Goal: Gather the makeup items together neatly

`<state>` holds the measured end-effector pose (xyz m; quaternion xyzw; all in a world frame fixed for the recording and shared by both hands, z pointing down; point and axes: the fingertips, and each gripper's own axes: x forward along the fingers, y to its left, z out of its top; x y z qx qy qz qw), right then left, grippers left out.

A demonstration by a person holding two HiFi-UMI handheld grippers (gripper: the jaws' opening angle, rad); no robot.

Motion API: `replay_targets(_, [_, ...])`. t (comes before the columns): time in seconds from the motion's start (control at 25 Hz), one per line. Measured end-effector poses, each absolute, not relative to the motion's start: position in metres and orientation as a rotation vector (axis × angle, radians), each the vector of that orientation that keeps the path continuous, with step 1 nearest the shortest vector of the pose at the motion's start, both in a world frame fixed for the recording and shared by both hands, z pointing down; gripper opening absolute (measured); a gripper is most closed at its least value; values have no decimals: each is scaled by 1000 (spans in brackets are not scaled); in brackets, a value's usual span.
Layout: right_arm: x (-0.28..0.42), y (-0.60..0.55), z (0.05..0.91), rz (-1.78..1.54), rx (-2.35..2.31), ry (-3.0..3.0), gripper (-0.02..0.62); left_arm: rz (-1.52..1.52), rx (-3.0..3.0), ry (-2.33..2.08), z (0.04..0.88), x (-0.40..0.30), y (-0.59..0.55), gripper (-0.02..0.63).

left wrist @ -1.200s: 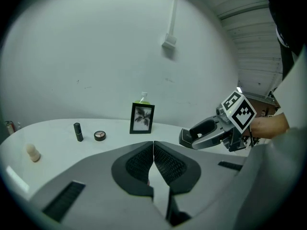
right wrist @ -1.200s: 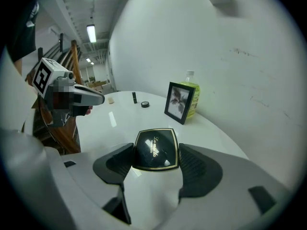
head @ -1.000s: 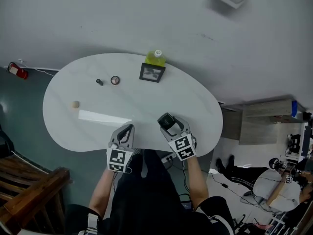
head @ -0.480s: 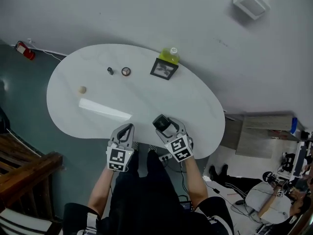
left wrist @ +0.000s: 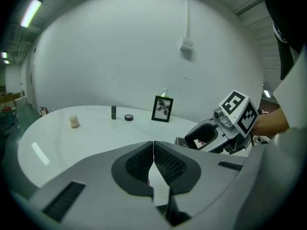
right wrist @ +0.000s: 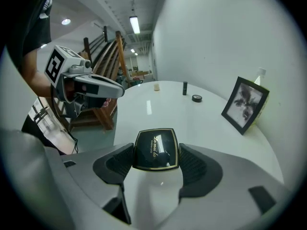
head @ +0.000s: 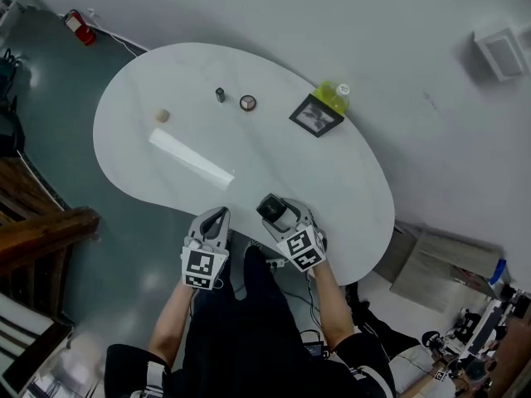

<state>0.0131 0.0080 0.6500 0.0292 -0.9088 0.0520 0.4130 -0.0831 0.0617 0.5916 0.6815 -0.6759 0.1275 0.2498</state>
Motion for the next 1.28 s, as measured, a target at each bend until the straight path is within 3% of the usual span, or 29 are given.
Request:
replay_targets(0.56, [20, 21, 707, 148, -121, -2223, 290, 306, 1656, -1917, 639, -68, 88, 20])
replay_targets(1.28, [33, -5, 654, 146, 72, -2362, 288, 352, 1725, -1966, 594, -50, 80, 20])
